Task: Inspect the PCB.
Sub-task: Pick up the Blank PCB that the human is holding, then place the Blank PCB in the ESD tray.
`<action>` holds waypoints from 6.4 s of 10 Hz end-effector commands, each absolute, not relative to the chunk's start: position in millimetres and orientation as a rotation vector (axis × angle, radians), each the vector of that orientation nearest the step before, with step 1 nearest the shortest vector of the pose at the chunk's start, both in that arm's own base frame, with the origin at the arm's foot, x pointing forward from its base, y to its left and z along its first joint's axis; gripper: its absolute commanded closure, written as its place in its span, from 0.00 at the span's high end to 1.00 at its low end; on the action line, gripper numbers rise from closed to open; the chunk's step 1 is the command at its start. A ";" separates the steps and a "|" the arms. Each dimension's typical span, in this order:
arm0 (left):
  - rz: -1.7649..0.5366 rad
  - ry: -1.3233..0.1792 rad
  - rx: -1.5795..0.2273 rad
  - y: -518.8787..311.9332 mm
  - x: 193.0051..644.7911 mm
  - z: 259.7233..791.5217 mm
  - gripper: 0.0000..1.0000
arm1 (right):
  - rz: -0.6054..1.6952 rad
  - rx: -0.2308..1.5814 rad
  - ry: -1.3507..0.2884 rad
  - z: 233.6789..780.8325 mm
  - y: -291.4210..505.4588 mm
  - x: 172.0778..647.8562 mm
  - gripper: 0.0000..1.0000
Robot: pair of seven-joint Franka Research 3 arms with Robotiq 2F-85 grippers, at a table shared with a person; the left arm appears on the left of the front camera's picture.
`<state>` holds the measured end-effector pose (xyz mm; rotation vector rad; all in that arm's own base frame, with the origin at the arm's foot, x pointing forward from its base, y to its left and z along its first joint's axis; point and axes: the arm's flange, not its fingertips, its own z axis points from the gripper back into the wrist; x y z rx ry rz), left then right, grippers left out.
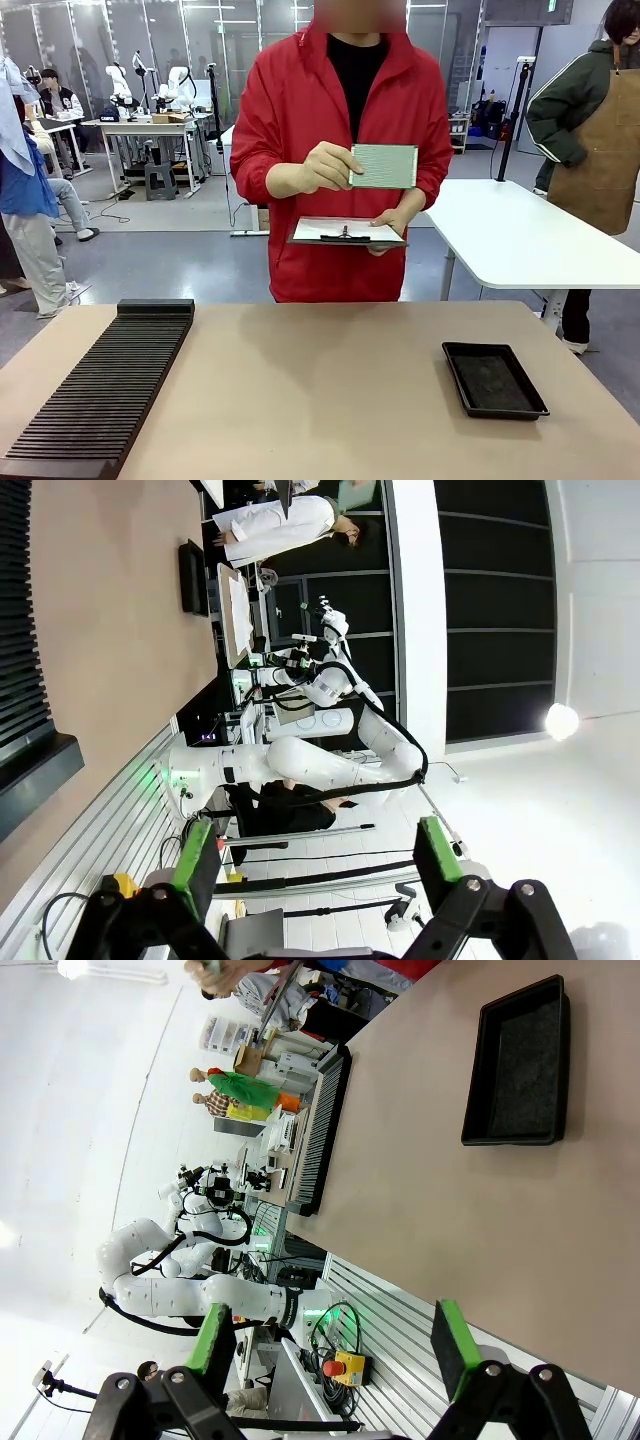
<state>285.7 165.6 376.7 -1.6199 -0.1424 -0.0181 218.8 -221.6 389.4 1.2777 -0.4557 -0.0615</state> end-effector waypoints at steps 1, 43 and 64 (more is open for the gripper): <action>0.002 -0.134 -1.597 165.8 286.6 381.8 1.00 | -0.052 1.283 -0.478 390.7 -222.5 218.5 1.00; 0.002 -0.134 -1.597 165.8 286.6 381.8 1.00 | -0.056 1.577 0.069 507.1 119.1 397.1 0.32; 0.002 -0.134 -1.597 165.8 286.6 381.8 1.00 | -0.052 1.564 0.067 503.1 117.0 395.5 0.00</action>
